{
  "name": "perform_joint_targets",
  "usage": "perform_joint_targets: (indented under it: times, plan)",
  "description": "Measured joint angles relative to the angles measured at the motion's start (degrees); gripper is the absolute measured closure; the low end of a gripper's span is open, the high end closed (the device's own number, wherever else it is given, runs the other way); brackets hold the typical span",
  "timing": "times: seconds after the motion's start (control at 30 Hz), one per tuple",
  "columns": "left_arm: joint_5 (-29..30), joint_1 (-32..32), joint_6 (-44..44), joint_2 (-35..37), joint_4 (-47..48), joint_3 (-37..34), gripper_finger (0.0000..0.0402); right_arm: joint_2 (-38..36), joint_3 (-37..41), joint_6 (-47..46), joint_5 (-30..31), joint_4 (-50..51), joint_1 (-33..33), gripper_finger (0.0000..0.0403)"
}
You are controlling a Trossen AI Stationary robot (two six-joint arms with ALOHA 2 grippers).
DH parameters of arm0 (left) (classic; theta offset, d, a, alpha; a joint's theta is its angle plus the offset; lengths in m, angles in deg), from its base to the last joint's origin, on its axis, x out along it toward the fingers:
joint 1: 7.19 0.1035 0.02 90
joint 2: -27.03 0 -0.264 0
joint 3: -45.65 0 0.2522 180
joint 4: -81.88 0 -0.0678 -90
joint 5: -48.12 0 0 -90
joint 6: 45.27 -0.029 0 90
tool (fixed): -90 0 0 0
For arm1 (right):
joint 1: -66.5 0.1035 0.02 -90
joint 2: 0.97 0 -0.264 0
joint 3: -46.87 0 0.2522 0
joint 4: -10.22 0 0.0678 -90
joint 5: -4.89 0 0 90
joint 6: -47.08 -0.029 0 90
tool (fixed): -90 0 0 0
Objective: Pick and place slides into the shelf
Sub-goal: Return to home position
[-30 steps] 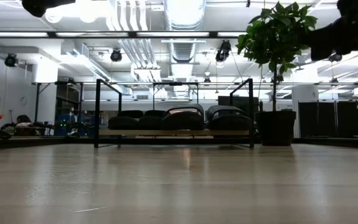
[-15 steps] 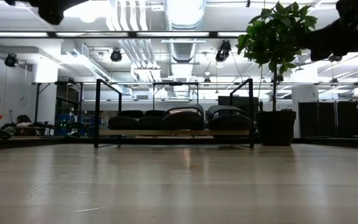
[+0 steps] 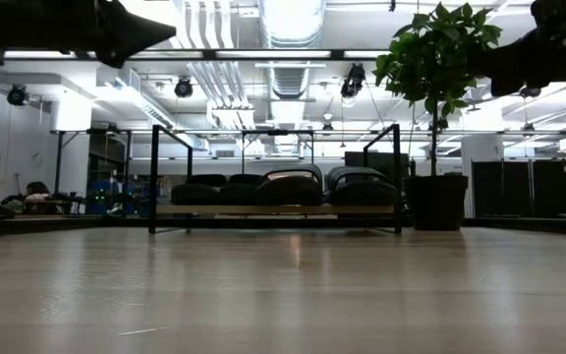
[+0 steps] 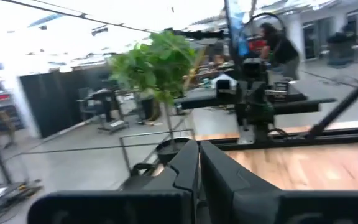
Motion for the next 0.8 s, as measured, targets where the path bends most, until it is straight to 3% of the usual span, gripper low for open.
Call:
perform_joint_targets:
  times: [0.13,0.43,0.6,0.8]
  plan:
    - [-8.8,5.4,1.6,0.1,1.8,-0.1,0.0401,-0.1,0.0,0.0,0.0,0.0,0.0,0.0394]
    - [-8.2,6.0,0.4,7.7,10.2,-5.4,0.0401,0.1,0.0,-0.9,-0.1,0.0,0.0,0.0394]
    - [-7.8,6.0,2.1,18.9,12.1,-10.6,0.0401,0.2,0.1,-0.9,-0.1,-0.1,0.0,0.0394]
    - [-8.3,6.0,6.4,29.0,22.9,-12.0,0.0402,0.3,0.1,-0.9,0.0,-0.1,0.0,0.0394]
